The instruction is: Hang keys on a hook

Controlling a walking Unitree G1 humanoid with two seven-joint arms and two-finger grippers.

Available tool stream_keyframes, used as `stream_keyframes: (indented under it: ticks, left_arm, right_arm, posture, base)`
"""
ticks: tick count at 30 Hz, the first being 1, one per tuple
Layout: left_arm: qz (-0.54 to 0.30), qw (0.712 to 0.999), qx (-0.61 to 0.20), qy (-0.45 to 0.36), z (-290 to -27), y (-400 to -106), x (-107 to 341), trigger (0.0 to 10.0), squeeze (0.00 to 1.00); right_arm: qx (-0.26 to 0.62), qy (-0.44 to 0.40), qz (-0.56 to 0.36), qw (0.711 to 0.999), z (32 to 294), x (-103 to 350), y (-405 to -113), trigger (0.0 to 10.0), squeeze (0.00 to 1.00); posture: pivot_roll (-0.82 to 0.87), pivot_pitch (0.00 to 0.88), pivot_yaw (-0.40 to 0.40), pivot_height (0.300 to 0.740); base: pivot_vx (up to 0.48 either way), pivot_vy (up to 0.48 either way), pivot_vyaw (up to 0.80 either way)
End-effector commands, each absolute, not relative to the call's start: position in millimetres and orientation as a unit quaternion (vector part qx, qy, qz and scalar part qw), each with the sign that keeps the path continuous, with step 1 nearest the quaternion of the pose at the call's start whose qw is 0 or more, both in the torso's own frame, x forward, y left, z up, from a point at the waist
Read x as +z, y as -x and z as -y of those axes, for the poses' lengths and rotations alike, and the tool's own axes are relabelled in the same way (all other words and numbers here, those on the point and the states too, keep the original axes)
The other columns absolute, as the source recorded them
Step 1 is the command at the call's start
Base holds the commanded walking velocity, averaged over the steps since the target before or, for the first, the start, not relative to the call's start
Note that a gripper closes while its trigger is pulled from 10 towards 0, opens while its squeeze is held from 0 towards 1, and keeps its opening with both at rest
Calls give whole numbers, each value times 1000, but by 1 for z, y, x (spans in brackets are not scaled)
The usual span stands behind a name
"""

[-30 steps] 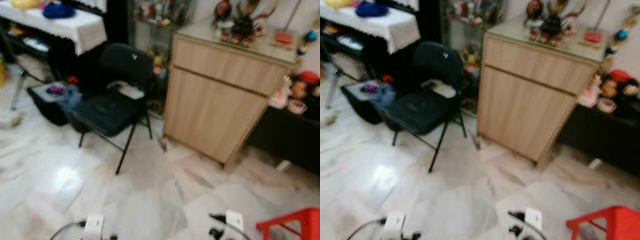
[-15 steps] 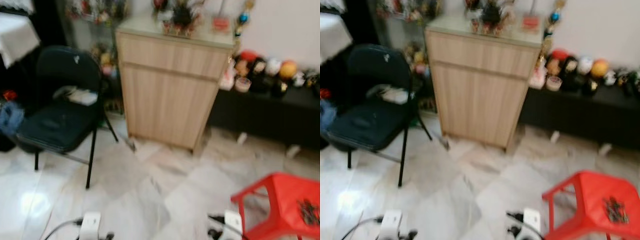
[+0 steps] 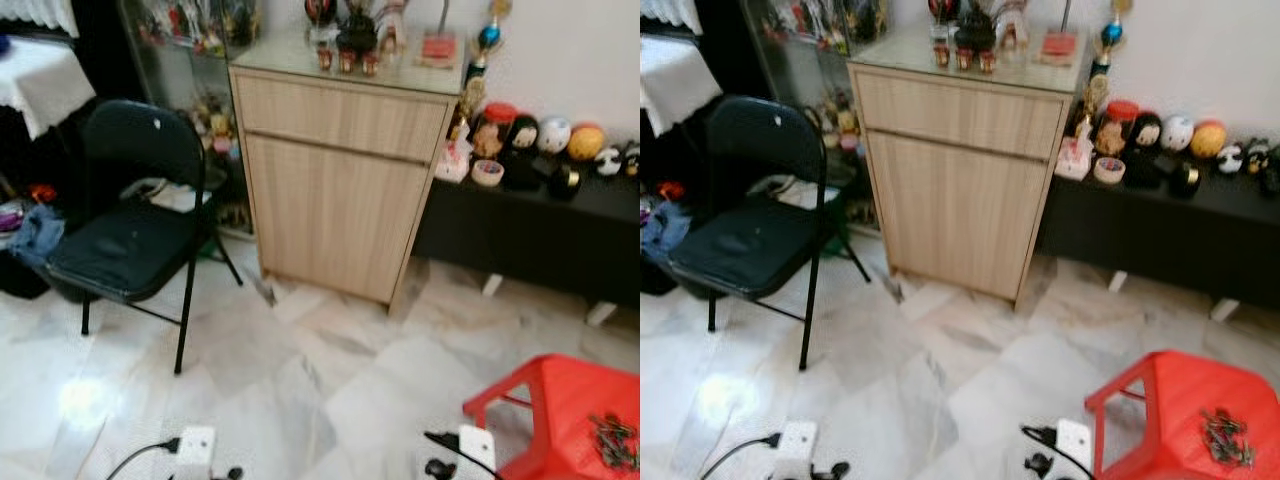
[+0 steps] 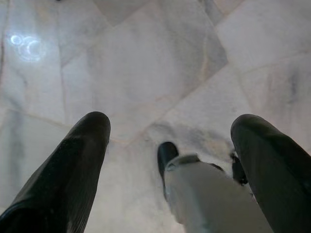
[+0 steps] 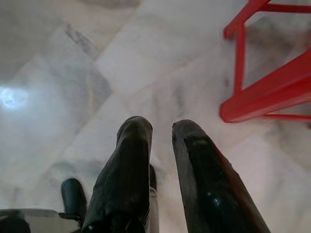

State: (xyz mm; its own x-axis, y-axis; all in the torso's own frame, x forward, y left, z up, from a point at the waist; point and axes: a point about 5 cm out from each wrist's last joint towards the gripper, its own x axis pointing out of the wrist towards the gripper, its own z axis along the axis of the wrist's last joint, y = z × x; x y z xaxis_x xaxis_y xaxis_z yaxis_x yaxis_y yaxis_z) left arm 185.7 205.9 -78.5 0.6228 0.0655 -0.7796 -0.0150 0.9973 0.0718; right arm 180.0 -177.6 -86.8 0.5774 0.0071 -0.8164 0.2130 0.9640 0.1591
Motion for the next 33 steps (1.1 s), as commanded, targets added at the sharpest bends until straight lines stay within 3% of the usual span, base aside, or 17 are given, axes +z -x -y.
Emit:
stream_keyframes:
  ticks: [1,6,17,26,33]
  left_arm:
    - [-440,897,24,-34,-209,-183,-80,10000,0]
    - [-439,897,23,-34,-209,-183,-79,10000,0]
    - [-438,898,25,-32,-208,-184,-79,10000,0]
    - [-437,898,28,-30,-208,-184,-79,10000,0]
    - [-427,904,37,-15,-208,-186,-78,10000,0]
  right_arm:
    - [-59,-127,-458,878,173,-88,-179,10000,0]
    - [-58,-126,-459,878,173,-88,-179,10000,0]
    - [-57,-120,-459,879,174,-88,-179,10000,0]
    - [-64,-121,-451,882,175,-87,-180,10000,0]
    - [-65,-122,-450,882,176,-87,-180,10000,0]
  posture:
    - [61,0,-61,740]
    - [61,0,-61,740]
    - [58,0,-63,740]
    - [58,0,-64,740]
    - [55,0,-64,740]
  base:
    - [0,-251,0]
    - [0,-251,-90]
    - [0,-249,-778]
    - [0,-247,0]
    - [0,0,0]
